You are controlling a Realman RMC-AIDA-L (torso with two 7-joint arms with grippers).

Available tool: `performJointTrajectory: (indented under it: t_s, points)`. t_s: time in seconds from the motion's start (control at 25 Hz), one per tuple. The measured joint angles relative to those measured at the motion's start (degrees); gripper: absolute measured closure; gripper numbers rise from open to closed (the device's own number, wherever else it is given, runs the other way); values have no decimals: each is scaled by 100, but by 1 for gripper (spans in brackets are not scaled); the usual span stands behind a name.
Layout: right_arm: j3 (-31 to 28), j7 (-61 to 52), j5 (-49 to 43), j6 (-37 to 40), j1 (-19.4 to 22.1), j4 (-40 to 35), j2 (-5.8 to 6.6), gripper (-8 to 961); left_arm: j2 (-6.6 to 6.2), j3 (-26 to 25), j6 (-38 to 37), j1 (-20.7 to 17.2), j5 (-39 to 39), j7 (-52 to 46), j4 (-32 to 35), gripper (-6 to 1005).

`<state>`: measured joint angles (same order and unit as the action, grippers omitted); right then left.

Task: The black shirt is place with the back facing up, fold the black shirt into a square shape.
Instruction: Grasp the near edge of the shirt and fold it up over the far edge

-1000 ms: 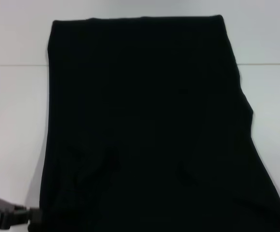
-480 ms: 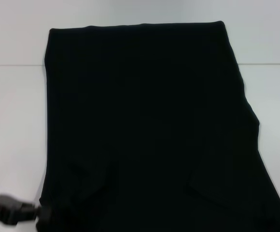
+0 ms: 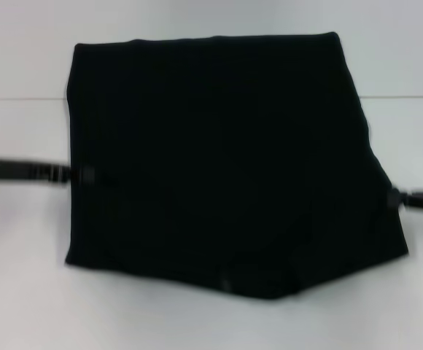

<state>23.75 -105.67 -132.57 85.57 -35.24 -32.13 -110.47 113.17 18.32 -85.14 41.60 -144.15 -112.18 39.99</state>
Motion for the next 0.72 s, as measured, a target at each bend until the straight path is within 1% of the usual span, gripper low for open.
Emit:
performJointTrajectory:
  t_s: [0.16, 0.24, 0.32, 0.44, 0.6, 0.72]
  points:
    - [18, -133, 2, -948, -500, 273, -41, 897, -15, 11, 1295, 337, 153, -50, -351, 981]
    - [40, -148, 2, -1380, -727, 443, -57, 897, 16, 40, 1821, 434, 263, -6, -459, 972]
    - [45, -153, 3, -1894, -954, 641, -97, 897, 74, 66, 2425, 528, 358, 66, -570, 964]
    - [44, -154, 3, -2686, -1252, 875, -179, 897, 130, 85, 3037, 657, 413, 231, -756, 951]
    - [54, -153, 3, -3694, -1614, 1088, -335, 897, 213, 132, 3794, 809, 509, 532, -962, 934]
    - [59, -140, 3, -4220, -1846, 1144, -438, 897, 249, 137, 4250, 934, 531, 655, -1062, 922]
